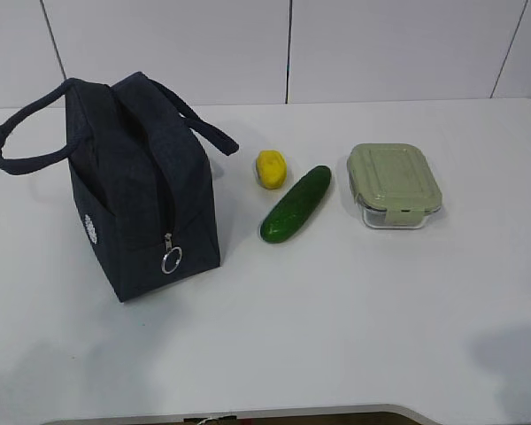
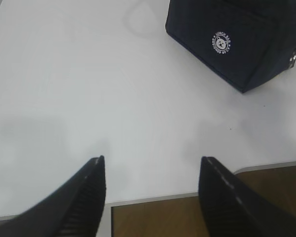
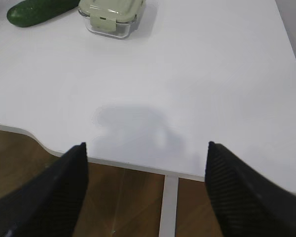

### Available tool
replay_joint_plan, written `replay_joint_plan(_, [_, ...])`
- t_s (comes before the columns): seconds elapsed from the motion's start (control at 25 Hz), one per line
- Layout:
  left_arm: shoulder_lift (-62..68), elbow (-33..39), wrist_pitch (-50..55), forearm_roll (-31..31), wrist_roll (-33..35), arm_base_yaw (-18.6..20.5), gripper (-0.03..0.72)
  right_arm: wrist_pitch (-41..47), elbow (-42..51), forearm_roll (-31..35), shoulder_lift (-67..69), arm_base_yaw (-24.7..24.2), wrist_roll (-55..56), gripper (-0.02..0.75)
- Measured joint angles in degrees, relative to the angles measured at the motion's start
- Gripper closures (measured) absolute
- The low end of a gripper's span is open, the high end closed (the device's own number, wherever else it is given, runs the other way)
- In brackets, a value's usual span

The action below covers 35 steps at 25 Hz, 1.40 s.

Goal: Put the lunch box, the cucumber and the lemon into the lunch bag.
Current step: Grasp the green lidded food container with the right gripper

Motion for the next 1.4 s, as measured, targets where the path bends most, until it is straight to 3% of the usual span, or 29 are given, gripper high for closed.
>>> replay_joint_plan(0.68, [0.0, 0.0, 0.0, 0.0, 0.0, 0.0, 0.257, -1.5, -3.0, 2.3, 1.7, 0.0, 0.2, 0.153])
replay_joint_plan(1.08, [0.0, 0.0, 0.0, 0.0, 0.0, 0.0, 0.257, -9.7, -16.6, 4.8, 30.2, 0.0, 0.4, 0.153])
replay_joint_plan(1.28, [0.0, 0.0, 0.0, 0.0, 0.0, 0.0, 0.257, -10.4, -27.3, 5.8, 47.1, 0.0, 0.4, 0.153])
replay_joint_plan(1.4, [0.0, 0.0, 0.0, 0.0, 0.0, 0.0, 0.257, -8.7, -34.5, 10.3, 57.5, 0.0, -0.8, 0.153])
